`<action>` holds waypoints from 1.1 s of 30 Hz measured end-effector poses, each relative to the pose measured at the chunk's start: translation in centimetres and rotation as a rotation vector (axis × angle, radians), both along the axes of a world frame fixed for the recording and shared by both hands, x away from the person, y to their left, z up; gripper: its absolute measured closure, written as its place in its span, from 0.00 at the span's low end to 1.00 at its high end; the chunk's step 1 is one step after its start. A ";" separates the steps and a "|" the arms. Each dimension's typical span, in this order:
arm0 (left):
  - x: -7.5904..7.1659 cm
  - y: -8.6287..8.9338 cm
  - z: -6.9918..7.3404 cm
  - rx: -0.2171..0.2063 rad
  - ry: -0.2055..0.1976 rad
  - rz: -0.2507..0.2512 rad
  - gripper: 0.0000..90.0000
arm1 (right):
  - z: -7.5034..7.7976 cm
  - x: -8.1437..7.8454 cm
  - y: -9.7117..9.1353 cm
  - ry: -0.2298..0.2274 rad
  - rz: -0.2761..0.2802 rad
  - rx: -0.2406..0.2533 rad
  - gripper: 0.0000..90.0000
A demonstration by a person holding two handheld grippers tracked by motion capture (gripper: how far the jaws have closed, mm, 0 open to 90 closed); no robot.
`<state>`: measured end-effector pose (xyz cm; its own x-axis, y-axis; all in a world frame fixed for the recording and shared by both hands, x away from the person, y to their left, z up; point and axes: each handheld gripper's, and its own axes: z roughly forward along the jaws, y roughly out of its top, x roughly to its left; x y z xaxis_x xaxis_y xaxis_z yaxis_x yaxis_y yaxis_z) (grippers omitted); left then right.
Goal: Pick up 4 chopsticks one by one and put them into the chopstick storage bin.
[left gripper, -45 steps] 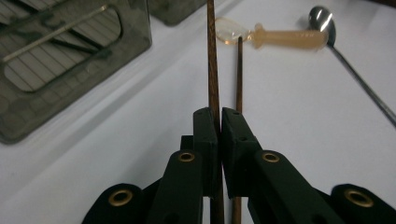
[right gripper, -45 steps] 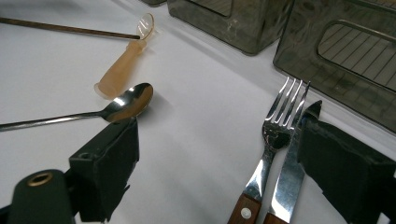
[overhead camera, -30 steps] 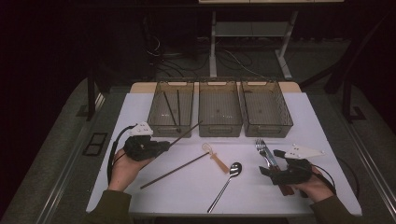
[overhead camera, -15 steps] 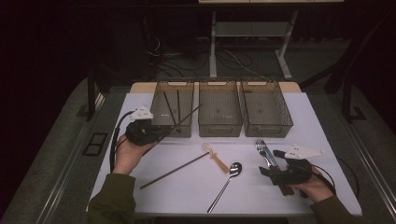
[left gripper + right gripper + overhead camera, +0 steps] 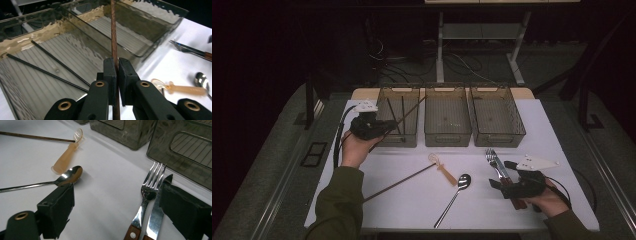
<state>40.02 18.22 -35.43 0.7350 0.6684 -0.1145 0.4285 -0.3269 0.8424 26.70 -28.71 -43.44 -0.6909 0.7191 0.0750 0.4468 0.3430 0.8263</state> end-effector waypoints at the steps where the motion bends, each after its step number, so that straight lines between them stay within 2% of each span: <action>1: 0.3 0.0 0.0 -0.003 0.003 0.008 0.94 | 0.0 0.0 0.0 -0.001 0.000 0.001 0.15; 4: 1.2 0.1 0.0 -0.009 0.010 0.032 0.94 | 0.0 0.1 -0.1 0.005 -0.009 0.019 0.15; 13: 3.8 0.0 -0.2 0.013 0.029 0.083 0.94 | 0.0 0.1 -0.3 0.009 -0.003 0.032 0.15; 19: 5.5 -0.2 -0.3 -0.005 0.048 0.112 0.94 | 0.1 0.1 -0.5 0.010 -0.005 0.042 0.15; 21: 6.1 -0.3 -0.3 0.005 0.052 0.120 0.94 | 0.1 0.1 -0.5 0.010 -0.005 0.042 0.15; 24: 6.9 -0.3 -0.4 -0.002 0.064 0.145 0.94 | 0.1 0.1 -0.4 0.012 -0.005 0.039 0.15; 33: 8.4 0.0 -1.4 0.019 0.070 0.204 0.93 | 0.0 0.0 -0.6 0.012 -0.009 0.040 0.15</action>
<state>48.44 18.19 -36.79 0.5749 0.8050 -0.1466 0.5445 -0.2427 0.8029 26.67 -29.30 -43.42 -0.6836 0.7212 0.1117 0.4593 0.3062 0.8339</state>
